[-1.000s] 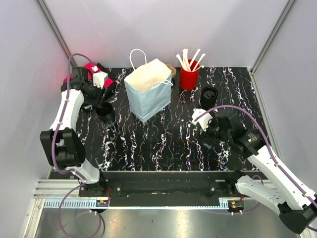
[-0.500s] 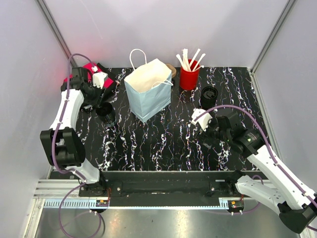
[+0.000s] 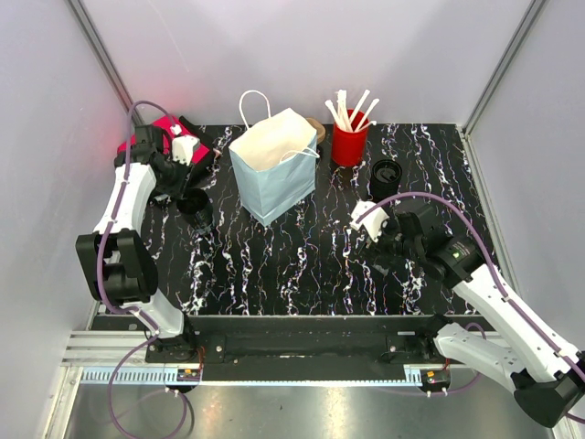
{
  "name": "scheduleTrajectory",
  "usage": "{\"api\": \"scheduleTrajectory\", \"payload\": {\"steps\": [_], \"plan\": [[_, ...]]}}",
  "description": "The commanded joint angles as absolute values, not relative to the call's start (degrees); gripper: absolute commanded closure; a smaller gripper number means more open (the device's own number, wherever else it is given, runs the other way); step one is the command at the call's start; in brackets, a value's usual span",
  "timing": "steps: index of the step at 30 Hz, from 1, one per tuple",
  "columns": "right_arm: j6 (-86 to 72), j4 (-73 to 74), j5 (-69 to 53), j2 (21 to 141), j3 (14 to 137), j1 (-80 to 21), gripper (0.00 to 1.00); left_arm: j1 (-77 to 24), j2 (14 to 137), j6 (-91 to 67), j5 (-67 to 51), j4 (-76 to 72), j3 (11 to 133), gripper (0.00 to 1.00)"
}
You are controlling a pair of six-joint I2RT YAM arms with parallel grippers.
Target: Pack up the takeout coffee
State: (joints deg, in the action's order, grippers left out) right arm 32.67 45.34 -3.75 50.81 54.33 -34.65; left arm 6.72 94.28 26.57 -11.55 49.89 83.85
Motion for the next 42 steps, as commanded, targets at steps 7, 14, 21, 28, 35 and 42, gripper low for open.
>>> {"api": "scheduleTrajectory", "payload": {"steps": [7,14,21,28,35,42], "plan": [[32.0,45.2,-4.9,51.2,57.0,-34.4,0.11,7.2,94.1,26.2,-11.6,48.4,85.3,0.72],[32.0,45.5,-4.9,51.2,57.3,-34.4,0.12,7.3,93.6,25.8,-11.7,48.6,86.0,0.74],[32.0,45.5,-5.1,51.4,57.2,-34.4,0.12,7.3,93.6,25.6,-11.6,48.5,86.0,0.78],[32.0,45.6,-5.3,51.4,57.2,-34.5,0.12,7.4,93.6,25.7,-11.6,48.5,86.2,0.78],[31.9,45.6,-5.4,51.5,57.2,-34.4,0.12,7.3,93.3,25.4,-11.5,48.5,86.1,0.82],[31.8,45.6,-5.6,51.6,57.3,-34.5,0.12,7.6,93.4,25.0,-11.4,48.4,86.7,0.92]]}}
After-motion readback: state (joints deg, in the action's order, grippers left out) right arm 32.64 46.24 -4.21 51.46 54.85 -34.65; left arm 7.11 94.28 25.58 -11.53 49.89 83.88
